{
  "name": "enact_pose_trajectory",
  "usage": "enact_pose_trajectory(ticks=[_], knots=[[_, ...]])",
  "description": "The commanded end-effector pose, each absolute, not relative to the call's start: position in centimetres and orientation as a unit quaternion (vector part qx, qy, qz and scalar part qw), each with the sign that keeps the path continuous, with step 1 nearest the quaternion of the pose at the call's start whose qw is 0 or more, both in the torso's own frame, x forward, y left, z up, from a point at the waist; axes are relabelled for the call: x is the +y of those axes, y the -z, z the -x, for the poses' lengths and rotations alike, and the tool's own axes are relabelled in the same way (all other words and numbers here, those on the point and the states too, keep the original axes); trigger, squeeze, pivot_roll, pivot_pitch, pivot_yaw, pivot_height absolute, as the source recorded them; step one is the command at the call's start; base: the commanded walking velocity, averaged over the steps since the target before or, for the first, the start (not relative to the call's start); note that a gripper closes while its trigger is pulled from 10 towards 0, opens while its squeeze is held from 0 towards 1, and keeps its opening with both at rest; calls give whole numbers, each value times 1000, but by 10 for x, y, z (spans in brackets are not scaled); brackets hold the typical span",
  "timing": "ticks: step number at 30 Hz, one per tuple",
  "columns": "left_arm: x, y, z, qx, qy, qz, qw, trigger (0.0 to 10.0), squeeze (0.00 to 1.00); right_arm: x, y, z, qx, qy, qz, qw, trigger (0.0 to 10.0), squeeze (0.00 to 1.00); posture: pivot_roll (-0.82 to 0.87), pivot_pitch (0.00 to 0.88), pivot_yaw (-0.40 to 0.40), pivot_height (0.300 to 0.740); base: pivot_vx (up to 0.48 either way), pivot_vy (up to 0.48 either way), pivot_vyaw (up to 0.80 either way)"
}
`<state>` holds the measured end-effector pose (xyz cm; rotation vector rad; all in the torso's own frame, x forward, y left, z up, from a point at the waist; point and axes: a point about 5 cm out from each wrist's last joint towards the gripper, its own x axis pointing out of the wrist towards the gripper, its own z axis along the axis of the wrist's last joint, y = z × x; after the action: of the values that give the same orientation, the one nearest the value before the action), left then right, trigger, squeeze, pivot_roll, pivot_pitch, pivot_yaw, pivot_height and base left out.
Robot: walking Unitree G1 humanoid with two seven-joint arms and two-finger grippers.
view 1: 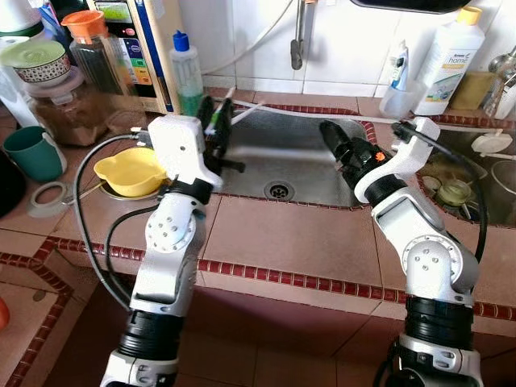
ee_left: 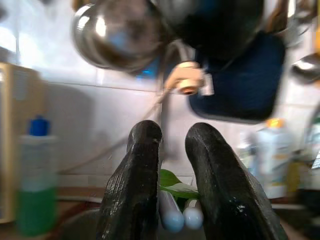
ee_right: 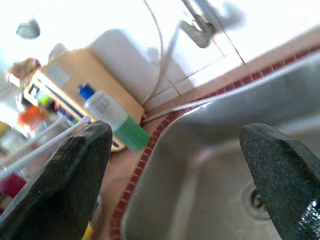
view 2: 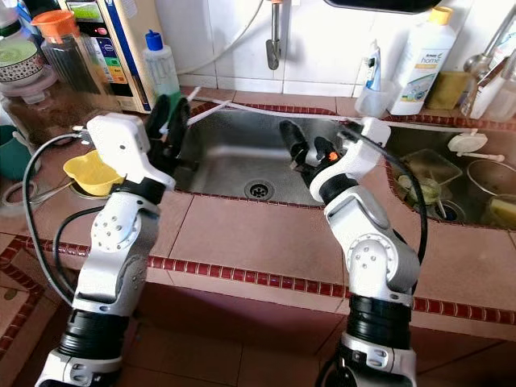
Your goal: Kitchen organization
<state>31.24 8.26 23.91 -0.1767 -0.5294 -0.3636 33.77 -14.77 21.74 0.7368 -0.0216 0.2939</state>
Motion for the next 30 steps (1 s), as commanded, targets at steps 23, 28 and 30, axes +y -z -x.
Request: enact_pose_trajectory(ticks=[23, 28, 30], knots=[[56, -239, -306, -248, 242, 129, 929, 10000, 0, -95, -241, -336, 70, -224, -559, 795, 10000, 0, -60, 71, 43, 740, 0, 0, 0], [55, -236, -306, -243, 245, 127, 930, 10000, 0, -89, -248, -337, 66, -241, -564, 787, 10000, 0, -59, 72, 45, 740, 0, 0, 0], [54, -235, -307, -242, 245, 127, 930, 10000, 0, -86, -249, -336, 67, -246, -567, 783, 10000, 0, -62, 74, 46, 740, 0, 0, 0]])
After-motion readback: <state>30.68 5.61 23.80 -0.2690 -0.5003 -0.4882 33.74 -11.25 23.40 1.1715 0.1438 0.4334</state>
